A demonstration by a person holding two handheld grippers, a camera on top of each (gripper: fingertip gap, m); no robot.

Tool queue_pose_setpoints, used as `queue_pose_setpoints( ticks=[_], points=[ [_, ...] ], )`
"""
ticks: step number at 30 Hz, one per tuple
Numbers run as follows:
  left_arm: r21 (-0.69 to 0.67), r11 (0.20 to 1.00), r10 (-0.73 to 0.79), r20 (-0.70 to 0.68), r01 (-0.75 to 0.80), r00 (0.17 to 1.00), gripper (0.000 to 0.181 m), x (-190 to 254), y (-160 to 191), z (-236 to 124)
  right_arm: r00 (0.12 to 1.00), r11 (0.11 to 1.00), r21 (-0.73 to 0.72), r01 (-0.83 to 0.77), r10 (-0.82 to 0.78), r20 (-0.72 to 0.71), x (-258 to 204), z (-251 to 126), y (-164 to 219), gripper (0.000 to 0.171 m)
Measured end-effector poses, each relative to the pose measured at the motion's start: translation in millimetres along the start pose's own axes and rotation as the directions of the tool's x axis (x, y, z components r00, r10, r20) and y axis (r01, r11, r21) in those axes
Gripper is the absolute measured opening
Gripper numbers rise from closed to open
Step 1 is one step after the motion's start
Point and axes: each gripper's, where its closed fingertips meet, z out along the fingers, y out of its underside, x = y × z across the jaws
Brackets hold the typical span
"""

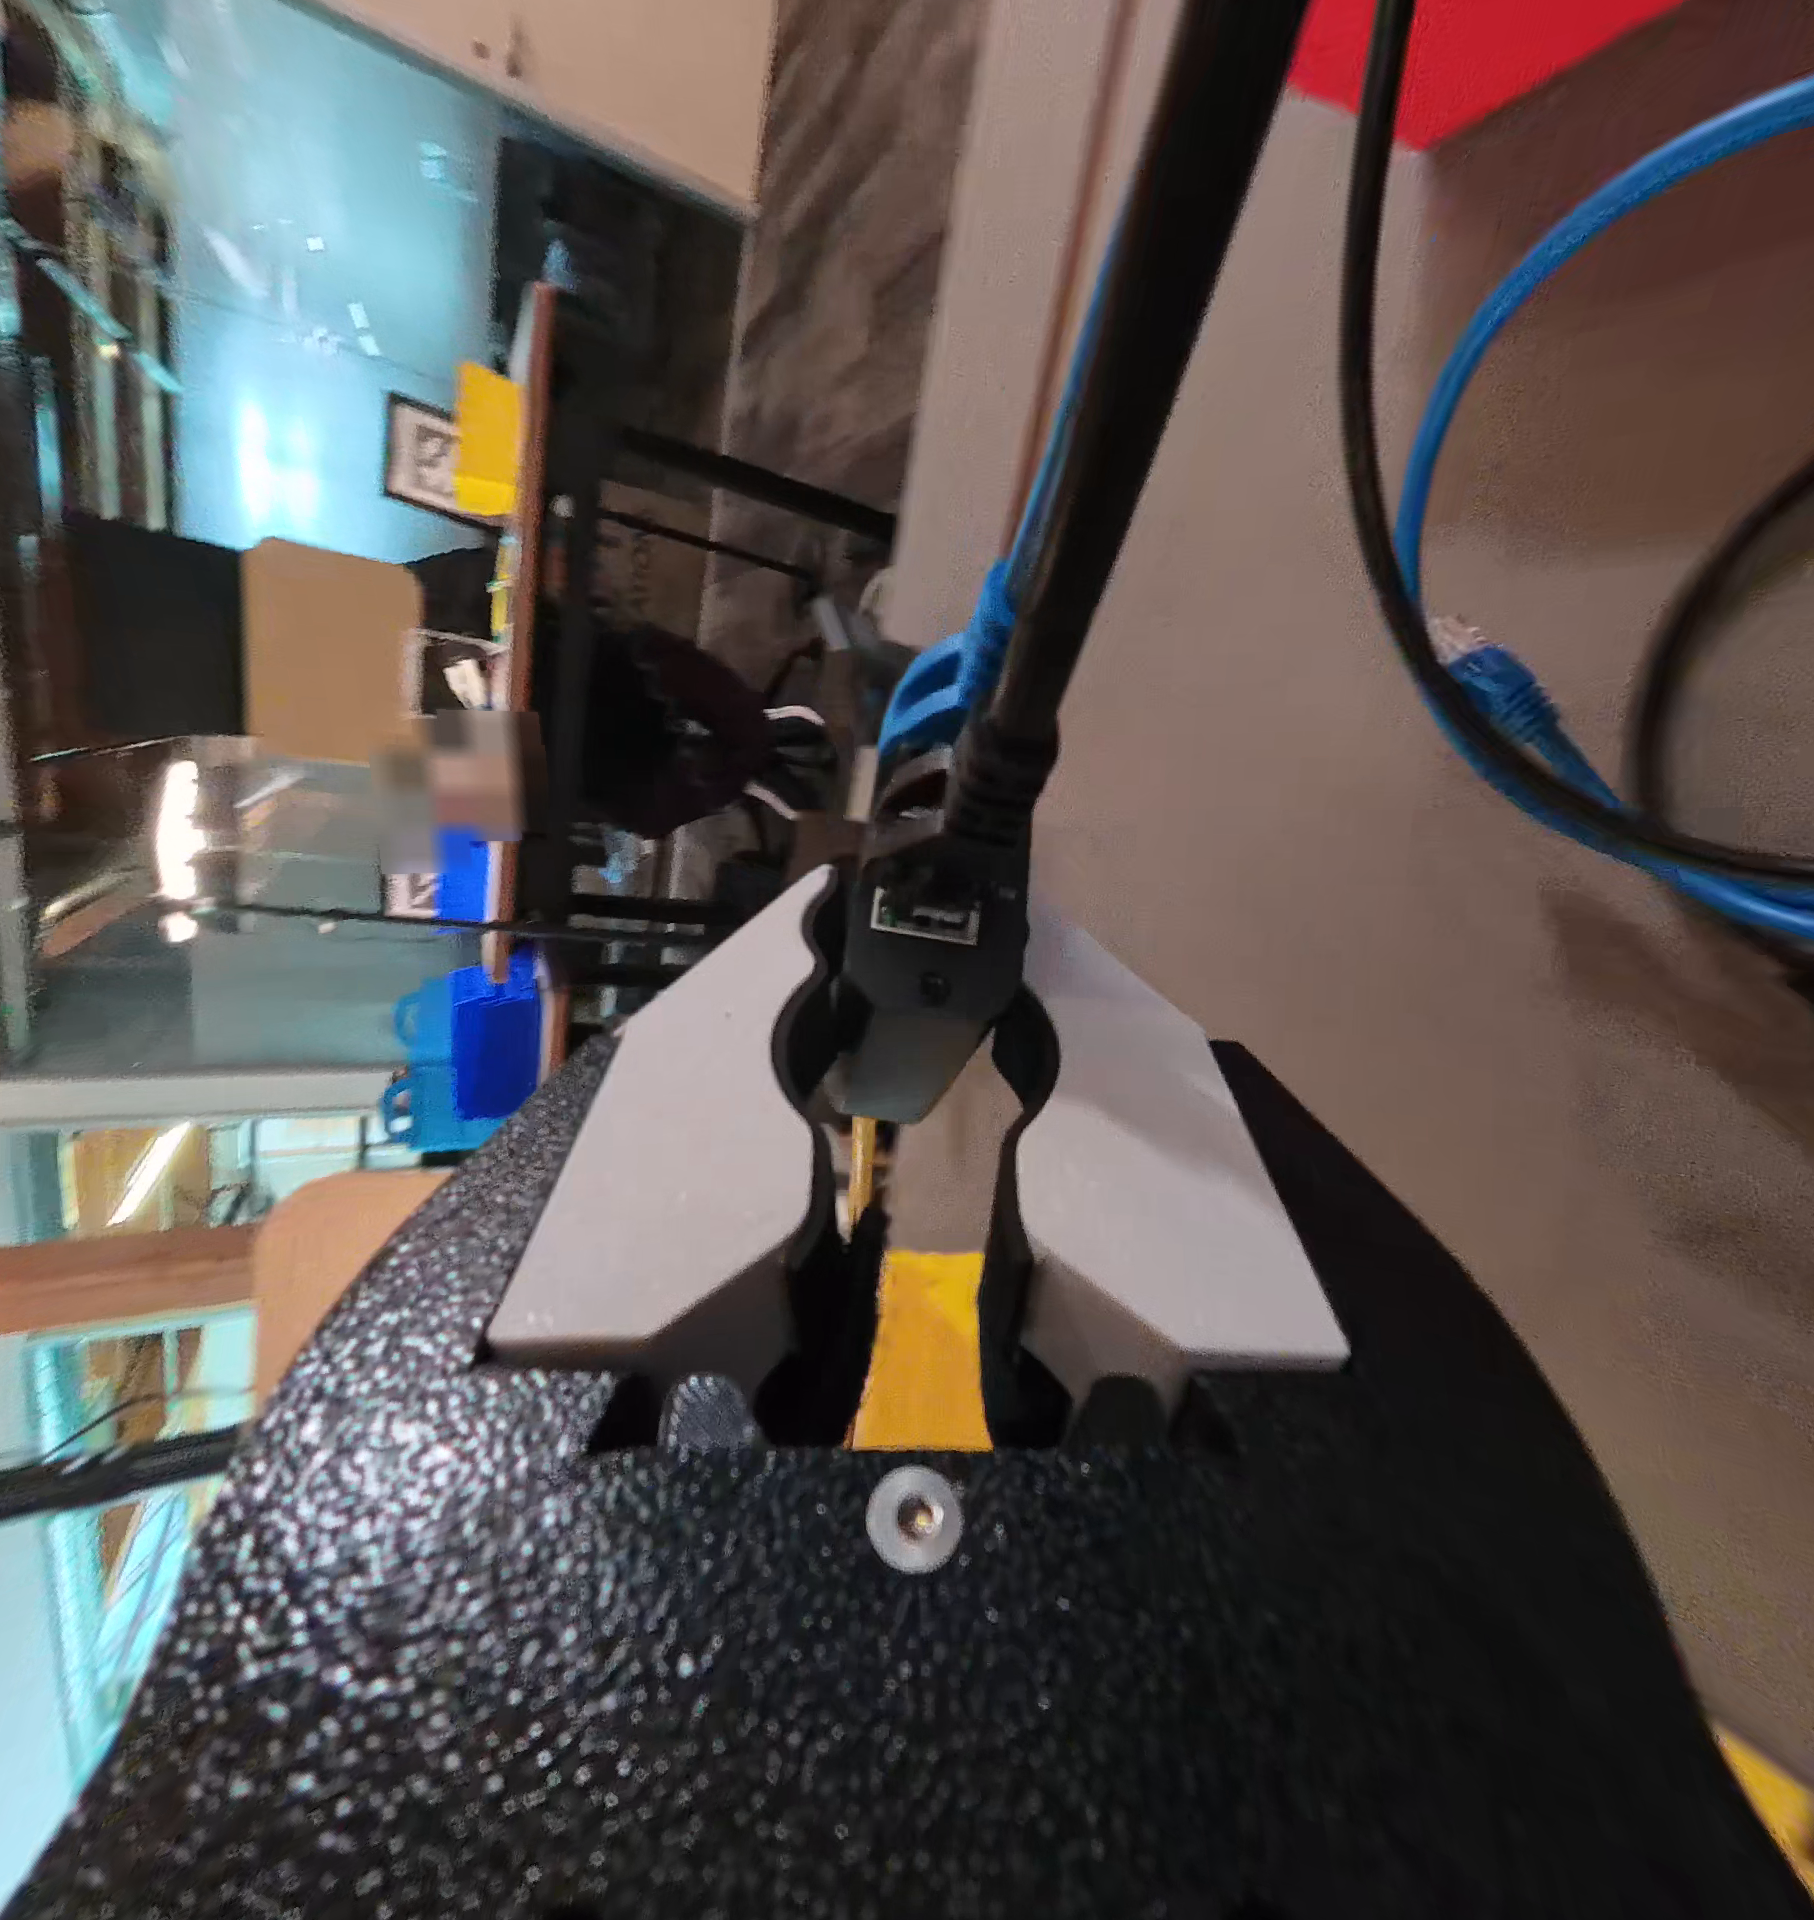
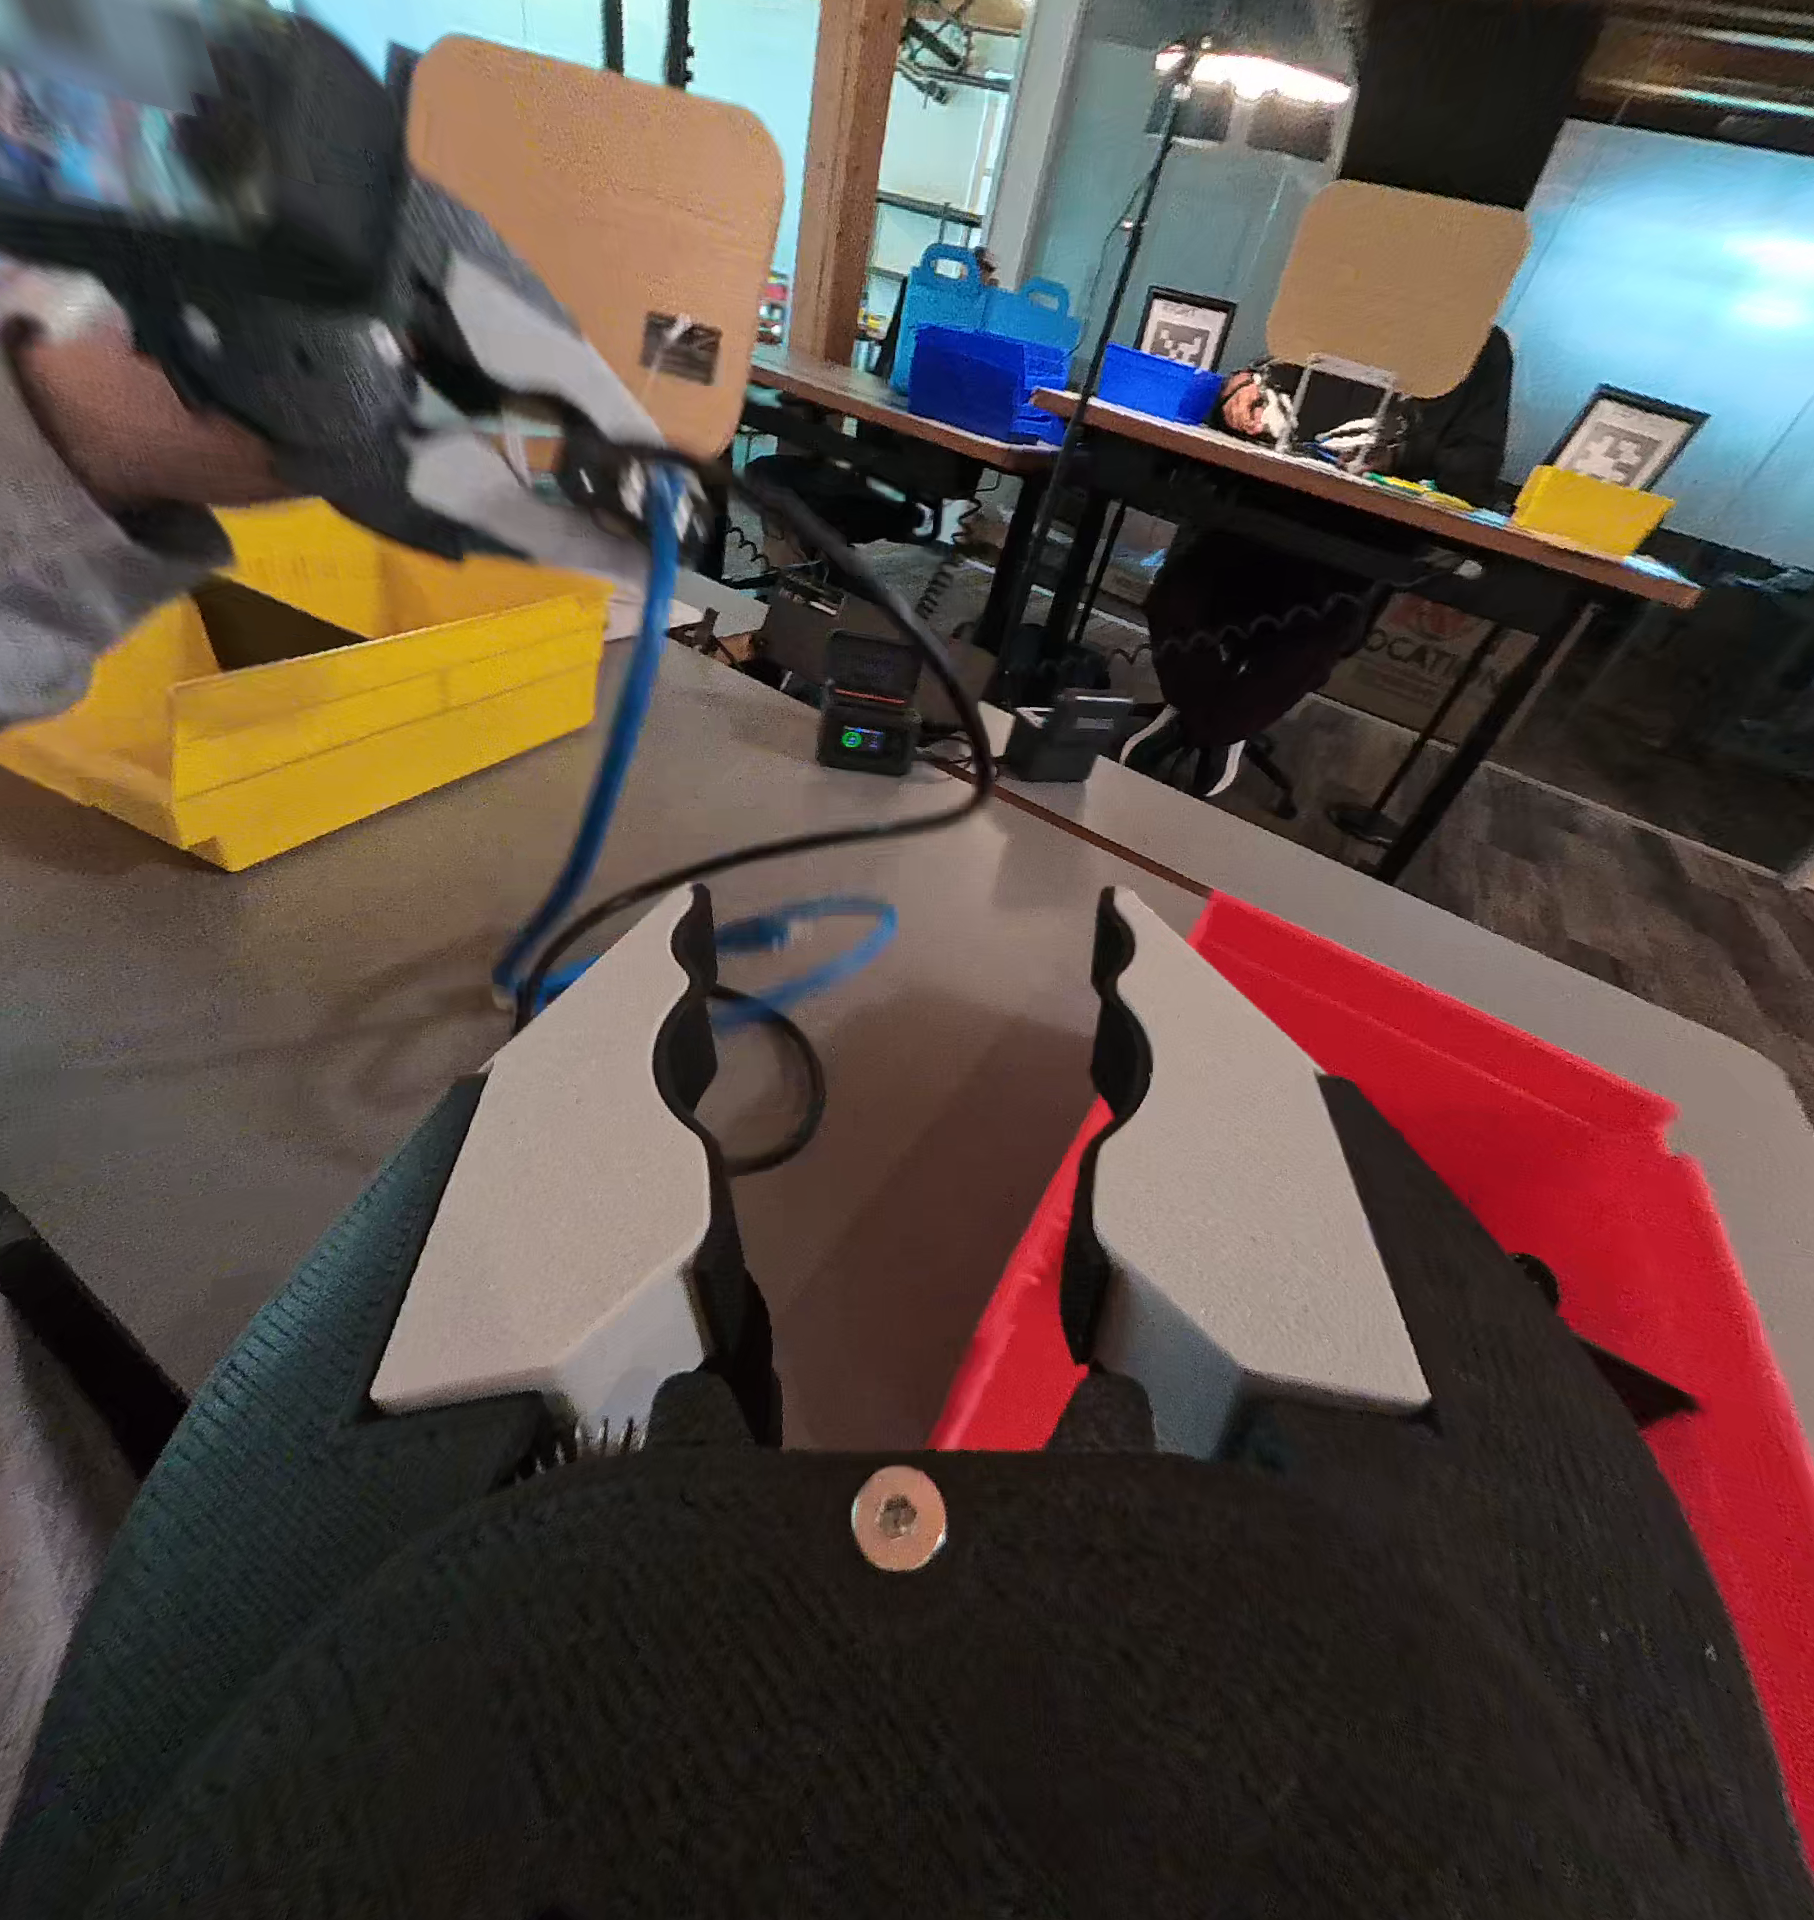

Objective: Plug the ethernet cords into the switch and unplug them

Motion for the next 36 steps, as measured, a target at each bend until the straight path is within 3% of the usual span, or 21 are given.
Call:
queue_pose_setpoints(
  ticks=[1, 6, 14, 20, 26, 30, 34, 36],
  points=[
    [0.013, 1.000, -0.002, -0.034, 0.002, 0.999, 0.024, 22.7, -1.5, 7.7, 1.000, 1.000, 0.000, 0.009, -0.009, 0.022, -7.2, 6.6, 1.6, 0.071],
    [0.059, 0.998, -0.025, -0.127, 0.033, 0.992, 0.024, 99.6, 3.8, 31.5, 0.978, 0.989, -0.022, 0.149, -0.144, 0.150, -48.3, 42.1, 15.1, 0.060],
    [0.050, 0.990, -0.111, -0.269, 0.129, 0.957, 0.023, 157.8, 20.3, 41.9, 0.911, 0.939, -0.069, 0.337, -0.307, 0.274, -85.5, 90.9, 52.0, 0.055],
    [0.112, 0.991, -0.026, -0.342, 0.068, 0.939, 0.022, 179.4, 17.7, 38.0, 0.859, 0.871, -0.155, 0.465, -0.402, 0.316, -86.6, 110.4, 80.8, 0.056],
    [0.133, 0.991, 0.050, -0.349, -0.004, 0.936, 0.021, 189.2, 15.8, 38.3, 0.776, 0.785, -0.148, 0.601, -0.530, 0.343, -97.7, 109.3, 79.1, 0.053],
    [0.151, 0.988, 0.072, -0.357, -0.018, 0.931, 0.021, 191.6, 11.0, 36.9, 0.675, 0.672, -0.173, 0.720, -0.620, 0.401, -109.2, 118.7, 103.7, 0.046],
    [0.190, 0.981, 0.106, -0.340, -0.042, 0.934, 0.021, 193.7, 7.9, 34.3, 0.630, 0.620, -0.164, 0.768, -0.681, 0.373, -108.2, 126.5, 112.5, 0.018],
    [0.237, 0.972, 0.076, -0.336, 0.006, 0.939, 0.022, 194.2, 4.2, 32.0, 0.644, 0.642, -0.158, 0.750, -0.655, 0.395, -107.9, 123.3, 116.9, 0.009]
  ],
)
